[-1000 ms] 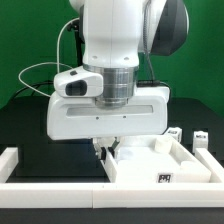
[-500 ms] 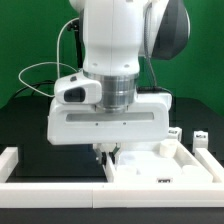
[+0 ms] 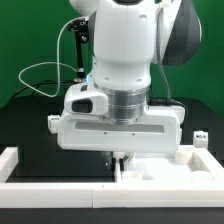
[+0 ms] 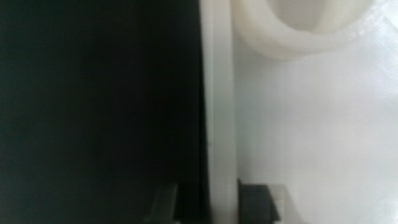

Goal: Assemble one leg

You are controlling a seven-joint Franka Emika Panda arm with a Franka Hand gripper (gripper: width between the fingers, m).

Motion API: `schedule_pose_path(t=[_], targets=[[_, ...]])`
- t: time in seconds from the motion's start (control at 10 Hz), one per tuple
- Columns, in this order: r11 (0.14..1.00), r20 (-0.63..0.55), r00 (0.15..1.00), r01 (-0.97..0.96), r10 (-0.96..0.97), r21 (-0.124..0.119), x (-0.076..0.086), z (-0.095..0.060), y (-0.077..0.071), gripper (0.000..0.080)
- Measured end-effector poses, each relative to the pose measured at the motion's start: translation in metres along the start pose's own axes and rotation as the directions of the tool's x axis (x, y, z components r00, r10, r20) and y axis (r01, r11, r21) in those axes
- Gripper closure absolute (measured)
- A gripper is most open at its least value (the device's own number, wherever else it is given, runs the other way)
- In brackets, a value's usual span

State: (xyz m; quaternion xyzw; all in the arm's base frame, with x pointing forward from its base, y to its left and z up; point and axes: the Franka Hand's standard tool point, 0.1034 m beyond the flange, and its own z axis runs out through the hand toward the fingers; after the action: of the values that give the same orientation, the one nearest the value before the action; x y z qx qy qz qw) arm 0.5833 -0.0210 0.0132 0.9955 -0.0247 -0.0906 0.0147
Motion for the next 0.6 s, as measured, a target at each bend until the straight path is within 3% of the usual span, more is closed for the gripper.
schedule_pose_path(t=[0.1,0.2,0.3,0.4,0.5,0.6], targets=[[1.000,0.000,1.000,0.002,-0.002,0.001,0.000,0.000,0.000,0.0744],[1.000,0.000,1.000,0.002,-0.002,0.001,0.000,0.000,0.000,0.0671],[1.000,0.000,1.000,0.002,-0.002,0.001,0.000,0.000,0.000,0.0533],[1.000,0.014,1.000,0.003,-0.003,0.002,-0.003,-0.002,-0.002,0.0533],[1.000,0.048,0.999,0.003,-0.004,0.011,-0.015,-0.018,-0.006,0.0351],[0.999,0.088,0.996,-0.018,0.014,0.038,-0.033,-0.037,-0.009,0.0226]])
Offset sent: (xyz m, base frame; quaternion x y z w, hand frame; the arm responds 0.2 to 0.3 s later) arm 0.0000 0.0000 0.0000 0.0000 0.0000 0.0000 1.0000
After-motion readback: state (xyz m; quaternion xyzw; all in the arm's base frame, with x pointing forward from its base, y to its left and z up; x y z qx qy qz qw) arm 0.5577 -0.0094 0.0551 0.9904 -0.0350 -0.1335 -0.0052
